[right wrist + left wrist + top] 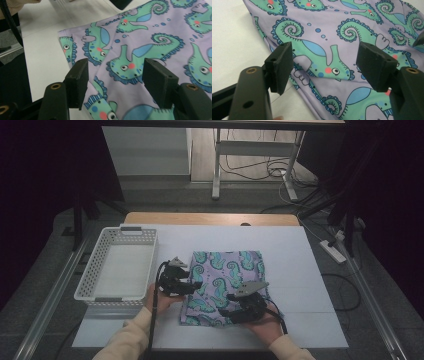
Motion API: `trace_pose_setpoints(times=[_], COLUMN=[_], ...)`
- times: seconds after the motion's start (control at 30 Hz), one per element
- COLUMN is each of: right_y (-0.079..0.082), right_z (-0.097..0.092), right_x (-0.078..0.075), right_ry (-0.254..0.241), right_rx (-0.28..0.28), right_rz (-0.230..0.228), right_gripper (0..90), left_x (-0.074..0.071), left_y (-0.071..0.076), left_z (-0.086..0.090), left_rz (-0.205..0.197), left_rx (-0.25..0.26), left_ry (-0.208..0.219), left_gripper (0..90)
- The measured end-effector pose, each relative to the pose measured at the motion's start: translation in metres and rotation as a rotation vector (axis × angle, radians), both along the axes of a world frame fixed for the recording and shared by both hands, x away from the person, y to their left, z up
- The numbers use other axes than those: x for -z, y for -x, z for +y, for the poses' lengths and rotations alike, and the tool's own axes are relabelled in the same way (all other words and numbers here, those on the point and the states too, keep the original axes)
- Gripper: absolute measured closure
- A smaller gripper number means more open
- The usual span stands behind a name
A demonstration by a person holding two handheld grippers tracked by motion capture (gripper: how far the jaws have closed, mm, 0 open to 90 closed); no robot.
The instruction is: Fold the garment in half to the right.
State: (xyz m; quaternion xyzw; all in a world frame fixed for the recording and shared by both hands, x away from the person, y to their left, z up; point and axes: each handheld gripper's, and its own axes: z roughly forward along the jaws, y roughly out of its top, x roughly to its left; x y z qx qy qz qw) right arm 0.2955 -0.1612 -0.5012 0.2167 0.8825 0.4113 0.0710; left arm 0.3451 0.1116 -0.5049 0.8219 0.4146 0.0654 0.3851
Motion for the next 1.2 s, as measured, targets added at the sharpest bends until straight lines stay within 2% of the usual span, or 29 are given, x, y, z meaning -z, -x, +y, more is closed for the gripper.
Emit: trace_pose_setpoints(times=[0.33, 0.53, 0.73, 0.93, 1.1, 1.2], right_y=[0.003, 0.005, 0.008, 0.012, 0.014, 0.015], right_z=[0.025, 0.046, 0.069, 0.088, 0.101, 0.108], right_x=[0.006, 0.008, 0.015, 0.021, 0.026, 0.029], right_ry=[0.013, 0.017, 0.051, 0.092, 0.132, 0.137], right_rx=[-0.045, -0.084, -0.12, -0.138, -0.12, -0.12], right_rz=[0.018, 0.035, 0.056, 0.045, 0.027, 0.034], right_gripper=[37.0, 35.9, 33.1, 30.2, 25.9, 24.8], left_x=[0.0, 0.001, 0.002, 0.003, 0.003, 0.004], left_y=[-0.003, -0.004, -0.007, -0.008, -0.009, -0.01], left_z=[0.001, 0.001, 0.0, 0.0, 0.0, 0.0], left_rz=[0.007, 0.009, 0.012, 0.014, 0.017, 0.021], left_rx=[-0.008, -0.019, -0.029, -0.036, -0.035, -0.038], left_ry=[0.002, -0.003, -0.008, -0.011, -0.008, -0.007], left_gripper=[29.5, 29.2, 28.8, 28.6, 28.2, 28.0])
